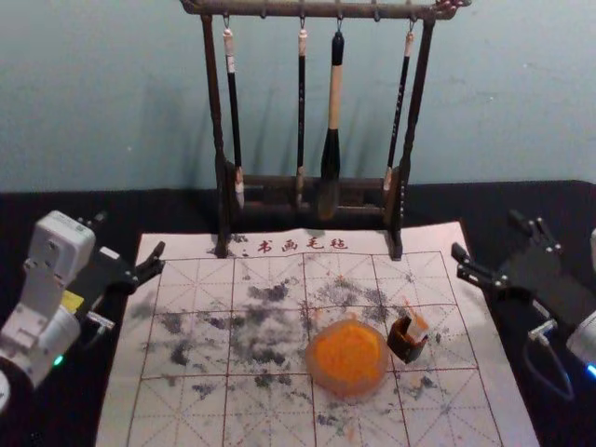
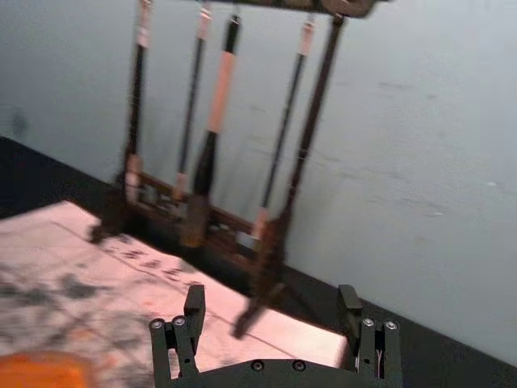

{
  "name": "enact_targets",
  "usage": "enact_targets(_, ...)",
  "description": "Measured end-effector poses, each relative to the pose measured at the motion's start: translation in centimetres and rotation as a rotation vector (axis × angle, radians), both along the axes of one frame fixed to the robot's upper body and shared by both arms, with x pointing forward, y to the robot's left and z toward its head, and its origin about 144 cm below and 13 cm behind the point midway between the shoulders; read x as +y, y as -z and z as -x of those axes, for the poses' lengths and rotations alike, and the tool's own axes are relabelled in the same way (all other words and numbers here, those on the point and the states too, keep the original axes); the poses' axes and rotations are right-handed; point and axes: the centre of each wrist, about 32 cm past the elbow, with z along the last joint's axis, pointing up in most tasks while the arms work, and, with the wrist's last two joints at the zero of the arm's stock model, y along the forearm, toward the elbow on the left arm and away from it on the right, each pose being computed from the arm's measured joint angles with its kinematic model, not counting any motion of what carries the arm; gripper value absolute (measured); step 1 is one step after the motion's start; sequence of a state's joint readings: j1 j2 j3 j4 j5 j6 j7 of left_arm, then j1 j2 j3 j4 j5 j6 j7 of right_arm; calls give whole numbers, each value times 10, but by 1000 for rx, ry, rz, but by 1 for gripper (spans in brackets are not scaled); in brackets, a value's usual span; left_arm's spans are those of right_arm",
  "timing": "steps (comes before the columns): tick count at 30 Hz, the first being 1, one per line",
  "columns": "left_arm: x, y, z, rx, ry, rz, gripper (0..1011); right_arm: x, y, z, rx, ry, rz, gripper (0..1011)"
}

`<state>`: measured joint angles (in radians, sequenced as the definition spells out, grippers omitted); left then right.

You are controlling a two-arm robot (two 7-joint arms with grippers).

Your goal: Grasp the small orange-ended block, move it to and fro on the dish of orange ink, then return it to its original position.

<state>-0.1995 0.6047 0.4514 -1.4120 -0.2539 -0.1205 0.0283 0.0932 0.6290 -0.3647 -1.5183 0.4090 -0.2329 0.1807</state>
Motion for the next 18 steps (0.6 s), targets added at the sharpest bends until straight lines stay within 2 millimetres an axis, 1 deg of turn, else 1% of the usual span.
enact_targets(4,0,0,0,0,0,0,1001,3,0,7,15,-66,-30,1000)
enact_targets(9,0,0,0,0,0,0,1001,9,4,12,45,-137,-44,1000)
enact_targets(13,0,0,0,0,0,0,1001,16,12,15,96,-187,-58,1000)
enact_targets(18,0,0,0,0,0,0,1001,20,20,16,147,-220,-69,1000)
